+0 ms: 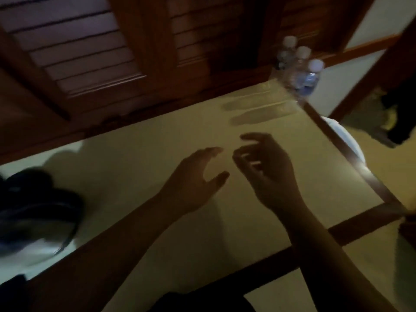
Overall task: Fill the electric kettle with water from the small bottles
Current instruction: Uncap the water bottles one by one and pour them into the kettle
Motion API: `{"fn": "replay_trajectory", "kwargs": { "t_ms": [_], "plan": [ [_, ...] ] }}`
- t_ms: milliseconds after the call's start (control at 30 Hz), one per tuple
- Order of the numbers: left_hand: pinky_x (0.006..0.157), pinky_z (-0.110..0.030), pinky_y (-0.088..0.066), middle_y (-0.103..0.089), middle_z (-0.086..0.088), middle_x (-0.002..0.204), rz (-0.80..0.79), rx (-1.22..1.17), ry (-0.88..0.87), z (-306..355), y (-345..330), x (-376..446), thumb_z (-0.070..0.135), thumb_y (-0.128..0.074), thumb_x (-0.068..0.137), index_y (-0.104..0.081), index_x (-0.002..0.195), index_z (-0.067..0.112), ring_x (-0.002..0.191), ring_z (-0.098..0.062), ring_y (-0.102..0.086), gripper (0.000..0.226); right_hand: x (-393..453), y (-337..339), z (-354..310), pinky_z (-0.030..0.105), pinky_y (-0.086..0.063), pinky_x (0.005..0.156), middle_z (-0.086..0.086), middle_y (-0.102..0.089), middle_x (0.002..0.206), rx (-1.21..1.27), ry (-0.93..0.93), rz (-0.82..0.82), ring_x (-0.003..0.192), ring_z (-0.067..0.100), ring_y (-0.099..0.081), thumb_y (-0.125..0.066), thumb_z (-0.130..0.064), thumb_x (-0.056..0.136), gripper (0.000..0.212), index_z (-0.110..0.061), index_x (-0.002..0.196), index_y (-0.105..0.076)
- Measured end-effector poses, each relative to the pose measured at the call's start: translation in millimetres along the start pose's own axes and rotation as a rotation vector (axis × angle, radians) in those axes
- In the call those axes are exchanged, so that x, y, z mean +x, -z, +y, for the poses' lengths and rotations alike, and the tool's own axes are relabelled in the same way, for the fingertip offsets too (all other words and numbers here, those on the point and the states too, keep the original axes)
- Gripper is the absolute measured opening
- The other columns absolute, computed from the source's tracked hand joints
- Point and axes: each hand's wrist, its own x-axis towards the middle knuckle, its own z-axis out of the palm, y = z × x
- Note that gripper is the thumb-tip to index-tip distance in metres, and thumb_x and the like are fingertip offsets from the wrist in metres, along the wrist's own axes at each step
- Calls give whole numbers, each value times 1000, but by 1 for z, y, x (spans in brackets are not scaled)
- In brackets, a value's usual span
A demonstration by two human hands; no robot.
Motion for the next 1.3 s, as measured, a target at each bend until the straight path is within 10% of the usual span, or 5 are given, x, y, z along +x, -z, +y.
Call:
{"fn": "replay_trajectory", "kwargs": {
  "t_ms": [333,633,767,933,1300],
  "plan": [
    [76,-20,-57,-71,24,106,287,-236,251,-116,126,-278,46,-70,85,-68,115,35,95,-2,-70,33,-120,-231,-96,37,-58,65,-3,-75,86,52,19,-626,72,21,-73,-72,-25,90,14,-34,101,-71],
    [73,-31,-56,-67,10,104,830,120,211,-176,237,-460,23,-74,87,-69,114,20,87,-9,-69,28,-203,-419,-169,26,-58,73,-12,-75,98,124,164,-778,88,12,-74,-80,-27,88,36,-28,122,-67],
    [77,-15,-49,-63,1,110,979,347,273,-207,286,-486,17,-75,91,-66,117,11,92,-8,-59,29,-218,-486,-188,27,-59,77,-17,-70,113,88,234,-685,98,6,-69,-80,-41,82,50,-32,128,-63],
    [86,-25,-50,-58,-1,127,862,354,351,-251,314,-474,39,-69,96,-59,141,17,104,-12,-57,51,-229,-539,-194,21,-54,75,-21,-62,129,15,244,-581,103,0,-64,-86,-42,79,65,-34,135,-54],
    [85,-41,-59,-64,-7,121,710,390,220,-283,310,-463,22,-74,92,-64,125,13,102,-20,-66,36,-242,-579,-187,25,-46,64,-16,-60,100,-150,121,-468,82,8,-64,-79,-58,75,56,-35,108,-40]
  ]
}}
